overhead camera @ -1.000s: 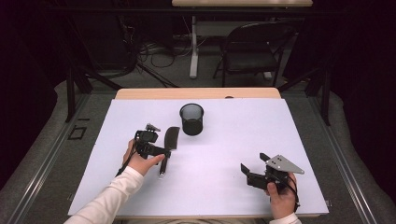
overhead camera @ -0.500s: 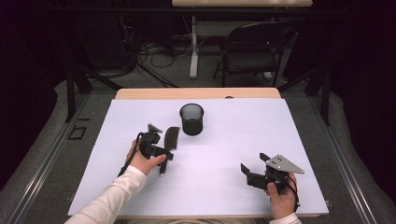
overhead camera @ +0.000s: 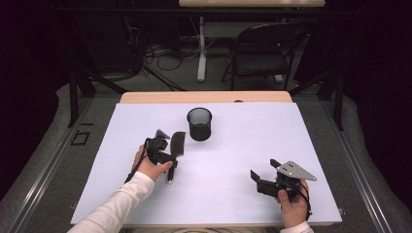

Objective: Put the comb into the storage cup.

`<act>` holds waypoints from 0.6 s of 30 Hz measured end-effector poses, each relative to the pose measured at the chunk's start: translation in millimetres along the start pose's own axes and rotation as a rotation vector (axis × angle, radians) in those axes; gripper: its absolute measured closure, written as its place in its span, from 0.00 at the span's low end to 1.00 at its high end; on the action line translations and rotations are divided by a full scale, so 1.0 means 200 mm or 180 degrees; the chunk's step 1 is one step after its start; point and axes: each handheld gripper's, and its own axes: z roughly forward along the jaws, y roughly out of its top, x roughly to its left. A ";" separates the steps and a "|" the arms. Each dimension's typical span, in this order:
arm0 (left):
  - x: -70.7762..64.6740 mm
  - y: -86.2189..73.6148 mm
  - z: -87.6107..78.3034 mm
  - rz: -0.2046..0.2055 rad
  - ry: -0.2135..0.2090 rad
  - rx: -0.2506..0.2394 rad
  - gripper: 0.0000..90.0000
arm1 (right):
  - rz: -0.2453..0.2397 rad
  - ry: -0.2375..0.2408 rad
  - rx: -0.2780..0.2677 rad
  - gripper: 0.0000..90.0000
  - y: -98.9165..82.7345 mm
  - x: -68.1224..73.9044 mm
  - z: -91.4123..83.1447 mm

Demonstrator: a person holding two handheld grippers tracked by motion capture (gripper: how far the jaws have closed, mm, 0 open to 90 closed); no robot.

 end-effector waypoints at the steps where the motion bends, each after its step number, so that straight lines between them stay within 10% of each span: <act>1: 0.00 0.00 0.00 -0.0008 0.0019 0.0015 0.69 | 0.0001 -0.0001 -0.0003 0.17 0.00 0.00 0.00; 18: -0.02 0.01 0.03 -0.0227 0.0163 0.0122 0.77 | -0.0004 -0.0001 0.0005 0.17 0.00 0.00 0.00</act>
